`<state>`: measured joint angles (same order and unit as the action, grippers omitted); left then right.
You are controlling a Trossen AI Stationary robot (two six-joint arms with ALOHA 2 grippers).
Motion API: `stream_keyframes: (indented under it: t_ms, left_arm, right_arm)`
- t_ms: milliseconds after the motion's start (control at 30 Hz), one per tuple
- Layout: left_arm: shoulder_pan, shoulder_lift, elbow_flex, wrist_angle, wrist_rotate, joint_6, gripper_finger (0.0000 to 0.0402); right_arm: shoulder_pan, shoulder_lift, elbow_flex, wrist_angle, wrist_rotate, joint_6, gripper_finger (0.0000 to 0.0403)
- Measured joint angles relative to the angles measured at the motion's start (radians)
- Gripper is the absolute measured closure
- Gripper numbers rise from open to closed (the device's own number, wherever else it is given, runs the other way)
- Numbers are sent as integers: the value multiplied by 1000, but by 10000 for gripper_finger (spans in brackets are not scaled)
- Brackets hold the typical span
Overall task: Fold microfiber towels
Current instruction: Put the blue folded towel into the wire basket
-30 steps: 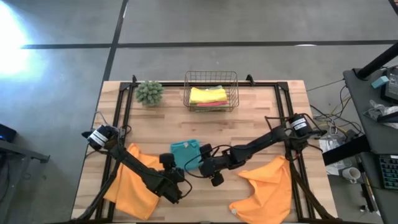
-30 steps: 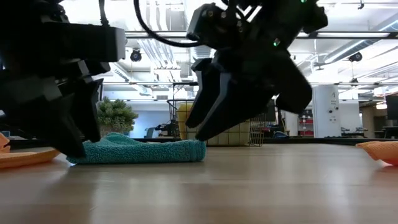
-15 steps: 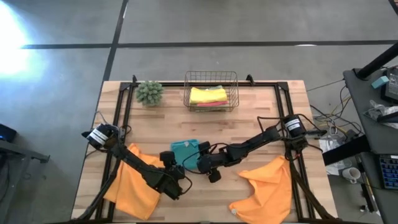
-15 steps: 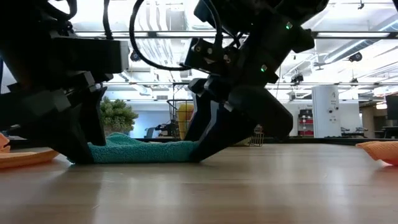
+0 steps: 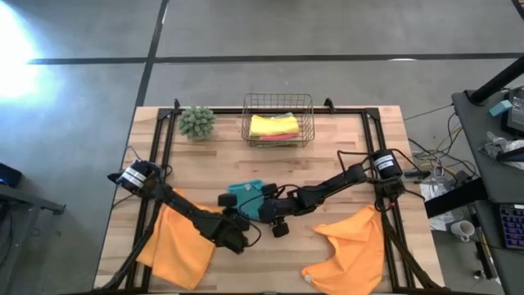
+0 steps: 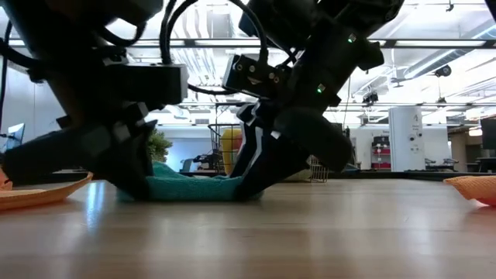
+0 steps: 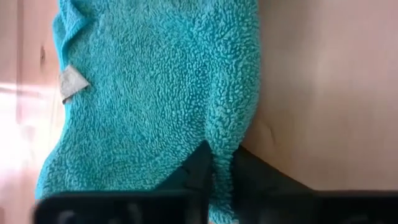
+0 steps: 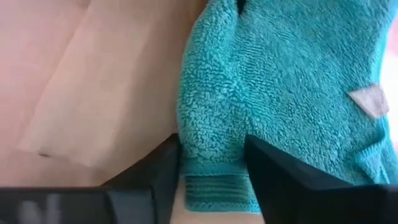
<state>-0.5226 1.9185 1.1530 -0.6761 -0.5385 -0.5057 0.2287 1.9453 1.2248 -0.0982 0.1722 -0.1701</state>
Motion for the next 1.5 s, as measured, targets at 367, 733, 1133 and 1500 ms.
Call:
stream_keyframes:
  t_ms: [367,733,1133,1500]
  left_arm:
    - [22,-9,1,23,-9,78,398]
    - [54,-161,52,21,95,244,400]
    - [169,-359,125,-38,79,459,401]
    - [323,-468,143,-40,73,650,401]
  right_arm:
    - [-2,-18,-1,-50,21,47,388]
    - [3,-215,-3,-189,13,254,393]
    - [4,-423,-2,-233,78,454,394]
    - [-36,-430,63,-293,210,500,394]
